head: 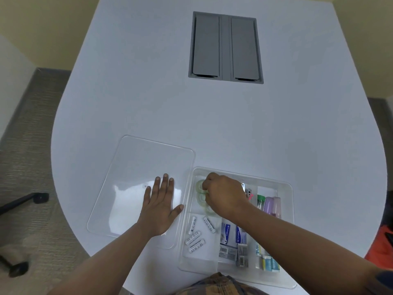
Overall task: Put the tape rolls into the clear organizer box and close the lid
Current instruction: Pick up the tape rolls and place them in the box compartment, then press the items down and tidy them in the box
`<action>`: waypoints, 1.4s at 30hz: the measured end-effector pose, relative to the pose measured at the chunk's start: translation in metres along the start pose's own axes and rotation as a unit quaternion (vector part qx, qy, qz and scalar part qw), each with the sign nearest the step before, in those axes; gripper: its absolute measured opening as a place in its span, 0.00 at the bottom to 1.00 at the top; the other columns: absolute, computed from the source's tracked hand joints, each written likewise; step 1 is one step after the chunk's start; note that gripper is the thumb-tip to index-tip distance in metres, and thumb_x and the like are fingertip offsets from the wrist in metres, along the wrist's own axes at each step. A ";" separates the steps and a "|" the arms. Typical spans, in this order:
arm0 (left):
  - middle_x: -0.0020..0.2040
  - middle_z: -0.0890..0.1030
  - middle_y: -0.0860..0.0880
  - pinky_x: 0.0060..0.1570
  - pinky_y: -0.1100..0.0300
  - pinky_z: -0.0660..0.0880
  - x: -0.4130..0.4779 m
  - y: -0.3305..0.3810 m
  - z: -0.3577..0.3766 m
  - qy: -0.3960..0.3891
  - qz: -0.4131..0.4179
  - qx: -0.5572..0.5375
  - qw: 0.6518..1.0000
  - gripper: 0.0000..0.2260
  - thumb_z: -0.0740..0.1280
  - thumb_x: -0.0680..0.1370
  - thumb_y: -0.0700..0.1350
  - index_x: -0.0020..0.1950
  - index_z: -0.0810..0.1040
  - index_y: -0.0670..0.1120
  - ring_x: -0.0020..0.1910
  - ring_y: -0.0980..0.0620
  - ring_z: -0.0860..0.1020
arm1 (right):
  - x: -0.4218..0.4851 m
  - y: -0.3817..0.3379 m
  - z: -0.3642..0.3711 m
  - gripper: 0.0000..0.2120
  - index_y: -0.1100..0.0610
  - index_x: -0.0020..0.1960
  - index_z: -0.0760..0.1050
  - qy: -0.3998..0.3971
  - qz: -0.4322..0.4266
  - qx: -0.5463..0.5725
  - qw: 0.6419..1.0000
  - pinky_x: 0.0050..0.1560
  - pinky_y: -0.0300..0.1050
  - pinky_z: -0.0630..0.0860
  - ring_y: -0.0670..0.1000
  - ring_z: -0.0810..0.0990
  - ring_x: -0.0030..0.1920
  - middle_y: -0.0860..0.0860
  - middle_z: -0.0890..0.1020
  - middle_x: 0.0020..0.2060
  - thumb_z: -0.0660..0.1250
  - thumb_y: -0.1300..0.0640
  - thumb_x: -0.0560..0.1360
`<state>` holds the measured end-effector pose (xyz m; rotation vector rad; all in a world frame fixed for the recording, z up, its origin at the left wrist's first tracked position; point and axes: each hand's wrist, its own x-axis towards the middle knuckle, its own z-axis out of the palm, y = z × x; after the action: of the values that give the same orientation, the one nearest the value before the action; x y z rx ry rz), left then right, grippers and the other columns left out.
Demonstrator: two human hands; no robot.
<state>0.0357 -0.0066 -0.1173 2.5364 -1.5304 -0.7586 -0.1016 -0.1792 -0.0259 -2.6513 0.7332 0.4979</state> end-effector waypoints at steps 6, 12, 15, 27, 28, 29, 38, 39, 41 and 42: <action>0.77 0.33 0.50 0.72 0.49 0.34 0.001 0.001 0.000 0.005 0.002 -0.003 1.000 0.39 0.34 0.71 0.71 0.76 0.34 0.49 0.74 0.50 0.30 | -0.003 0.009 0.007 0.13 0.52 0.59 0.77 0.048 0.019 0.053 0.997 0.41 0.46 0.76 0.54 0.79 0.49 0.48 0.77 0.57 0.62 0.58 0.75; 0.78 0.38 0.51 0.74 0.50 0.39 -0.003 0.002 -0.005 0.035 0.005 -0.025 0.999 0.38 0.44 0.74 0.69 0.78 0.40 0.49 0.76 0.50 0.36 | -0.028 0.020 0.003 0.11 0.53 0.54 0.80 0.179 0.033 0.096 0.979 0.42 0.44 0.76 0.53 0.79 0.50 0.47 0.81 0.52 0.68 0.55 0.73; 0.79 0.44 0.50 0.75 0.50 0.43 -0.004 0.006 -0.010 0.055 -0.008 -0.040 0.998 0.34 0.51 0.77 0.65 0.78 0.50 0.47 0.78 0.50 0.41 | -0.043 0.033 0.004 0.16 0.54 0.58 0.79 0.217 0.056 0.092 0.970 0.53 0.48 0.76 0.55 0.78 0.57 0.51 0.81 0.58 0.71 0.57 0.70; 0.52 0.79 0.55 0.41 0.58 0.76 -0.015 0.094 -0.056 0.188 0.048 -0.209 0.958 0.07 0.65 0.77 0.51 0.52 0.77 0.52 0.43 0.54 0.79 | -0.065 0.077 0.041 0.46 0.56 0.78 0.41 0.105 0.117 0.042 0.987 0.75 0.48 0.45 0.53 0.41 0.78 0.53 0.46 0.79 0.60 0.34 0.74; 0.53 0.79 0.55 0.42 0.59 0.76 -0.014 0.103 -0.056 0.177 0.051 -0.208 0.961 0.08 0.65 0.76 0.51 0.53 0.77 0.52 0.46 0.53 0.79 | -0.065 0.076 0.043 0.47 0.56 0.78 0.40 0.100 0.119 0.040 0.987 0.76 0.50 0.45 0.54 0.39 0.78 0.53 0.44 0.79 0.59 0.33 0.73; 0.56 0.79 0.55 0.44 0.59 0.75 -0.012 0.111 -0.054 0.161 0.050 -0.198 0.966 0.09 0.65 0.76 0.51 0.55 0.77 0.52 0.49 0.52 0.79 | -0.065 0.075 0.044 0.48 0.56 0.78 0.38 0.095 0.121 0.032 0.988 0.76 0.51 0.45 0.55 0.38 0.78 0.53 0.42 0.79 0.58 0.31 0.73; 0.56 0.78 0.46 0.52 0.52 0.72 0.013 0.122 -0.054 0.106 0.069 -0.059 0.990 0.14 0.66 0.74 0.43 0.59 0.75 0.45 0.53 0.44 0.76 | -0.066 0.078 0.052 0.49 0.56 0.76 0.32 0.089 0.109 0.012 0.990 0.75 0.51 0.39 0.55 0.33 0.77 0.52 0.33 0.75 0.54 0.29 0.73; 0.56 0.78 0.46 0.51 0.52 0.70 0.014 0.122 -0.054 0.100 0.074 -0.030 0.992 0.13 0.66 0.74 0.42 0.58 0.75 0.45 0.53 0.44 0.76 | -0.066 0.079 0.052 0.49 0.56 0.76 0.32 0.090 0.107 0.016 0.990 0.76 0.51 0.40 0.55 0.33 0.77 0.52 0.32 0.75 0.54 0.29 0.73; 0.54 0.78 0.47 0.47 0.54 0.68 0.015 0.124 -0.053 0.081 0.058 0.021 0.995 0.13 0.65 0.73 0.41 0.57 0.74 0.46 0.51 0.45 0.76 | -0.066 0.080 0.053 0.49 0.56 0.76 0.31 0.089 0.101 0.024 0.991 0.76 0.52 0.41 0.54 0.32 0.76 0.52 0.32 0.75 0.52 0.28 0.72; 0.52 0.79 0.46 0.44 0.55 0.68 0.015 0.125 -0.053 0.070 0.042 0.030 0.996 0.12 0.65 0.72 0.41 0.55 0.73 0.46 0.49 0.44 0.77 | -0.066 0.081 0.053 0.50 0.55 0.76 0.30 0.088 0.100 0.029 0.991 0.76 0.52 0.40 0.53 0.30 0.75 0.52 0.32 0.75 0.51 0.27 0.72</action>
<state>-0.0357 -0.0910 -0.0363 2.4886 -1.6254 -0.5194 -0.2116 -0.1953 -0.0637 -2.6035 1.0579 0.2906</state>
